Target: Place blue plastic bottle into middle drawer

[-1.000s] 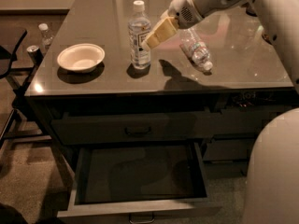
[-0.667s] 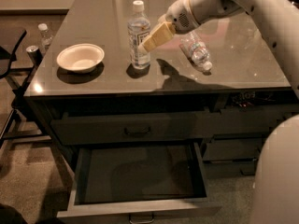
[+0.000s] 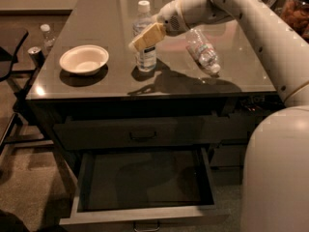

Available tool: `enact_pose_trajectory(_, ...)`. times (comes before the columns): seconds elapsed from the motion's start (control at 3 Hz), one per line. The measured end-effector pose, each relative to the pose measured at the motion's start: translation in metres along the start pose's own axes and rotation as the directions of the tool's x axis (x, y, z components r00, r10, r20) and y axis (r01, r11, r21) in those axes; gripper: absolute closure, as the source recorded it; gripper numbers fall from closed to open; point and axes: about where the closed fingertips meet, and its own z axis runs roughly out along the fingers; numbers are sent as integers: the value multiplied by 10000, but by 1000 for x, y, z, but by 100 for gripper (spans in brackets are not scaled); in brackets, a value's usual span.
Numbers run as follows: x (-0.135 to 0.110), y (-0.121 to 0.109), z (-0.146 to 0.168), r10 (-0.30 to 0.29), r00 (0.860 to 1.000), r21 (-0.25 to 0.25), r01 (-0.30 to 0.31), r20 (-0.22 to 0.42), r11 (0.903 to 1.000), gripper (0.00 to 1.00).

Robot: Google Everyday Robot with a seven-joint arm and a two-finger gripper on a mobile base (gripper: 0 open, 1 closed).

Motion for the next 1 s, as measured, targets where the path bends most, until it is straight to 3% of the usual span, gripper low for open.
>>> enact_pose_trajectory(0.33, -8, -5, 11, -64, 9996, -66, 66, 285, 10000, 0)
enact_pose_trajectory(1.0, -8, -5, 11, -65, 9996, -67, 67, 288, 10000, 42)
